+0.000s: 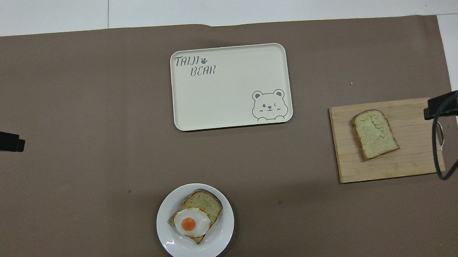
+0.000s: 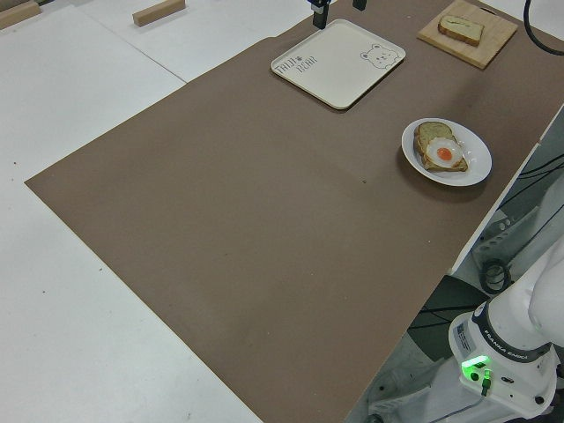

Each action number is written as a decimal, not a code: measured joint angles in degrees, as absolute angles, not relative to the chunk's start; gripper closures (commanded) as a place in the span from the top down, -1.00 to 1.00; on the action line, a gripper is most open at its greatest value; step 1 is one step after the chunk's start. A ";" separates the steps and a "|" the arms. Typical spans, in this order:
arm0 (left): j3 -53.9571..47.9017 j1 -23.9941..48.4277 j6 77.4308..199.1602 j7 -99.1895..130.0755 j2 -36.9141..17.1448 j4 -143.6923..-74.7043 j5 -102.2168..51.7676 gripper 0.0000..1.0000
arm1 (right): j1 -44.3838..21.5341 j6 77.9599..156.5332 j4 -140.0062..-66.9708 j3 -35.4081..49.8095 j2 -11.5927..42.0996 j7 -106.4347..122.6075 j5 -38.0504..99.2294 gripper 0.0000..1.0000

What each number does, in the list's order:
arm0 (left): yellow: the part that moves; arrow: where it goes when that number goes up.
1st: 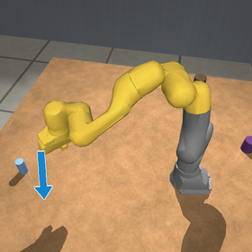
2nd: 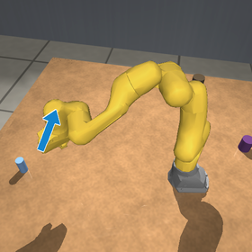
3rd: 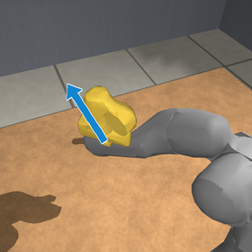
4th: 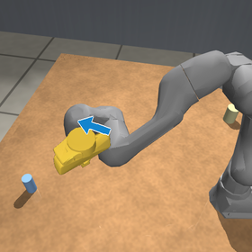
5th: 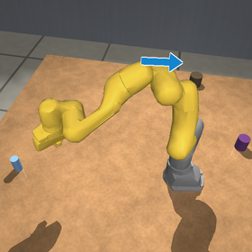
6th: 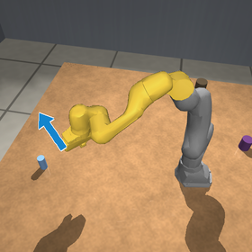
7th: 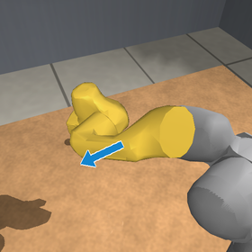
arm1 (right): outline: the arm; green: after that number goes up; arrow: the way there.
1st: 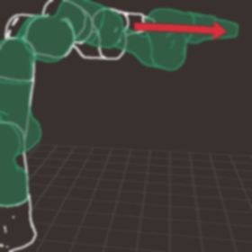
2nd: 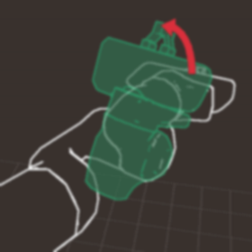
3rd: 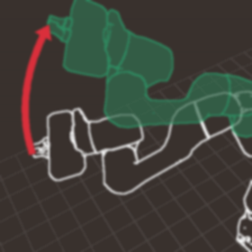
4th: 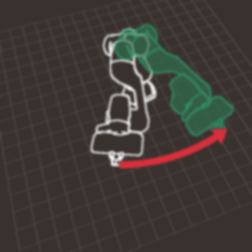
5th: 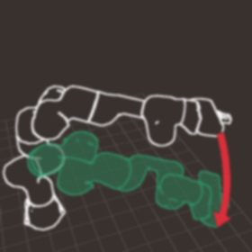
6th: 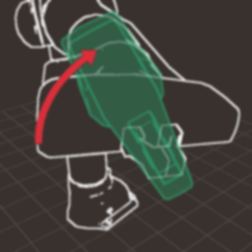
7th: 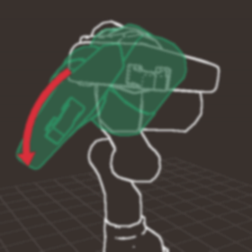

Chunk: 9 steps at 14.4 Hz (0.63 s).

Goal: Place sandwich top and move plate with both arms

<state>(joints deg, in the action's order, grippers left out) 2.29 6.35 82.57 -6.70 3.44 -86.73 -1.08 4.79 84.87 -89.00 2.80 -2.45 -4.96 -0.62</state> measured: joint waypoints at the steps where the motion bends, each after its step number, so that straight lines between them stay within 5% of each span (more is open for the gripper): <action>1: 2.29 6.35 82.57 -6.70 3.44 -86.73 -1.08 1.00 | 4.84 84.76 -89.00 2.80 -2.47 -4.96 -0.62 1.00; 9: 2.29 6.35 82.57 -6.70 3.44 -86.73 -1.08 1.00 | 4.88 84.23 -89.00 2.85 -2.72 -4.96 -0.62 1.00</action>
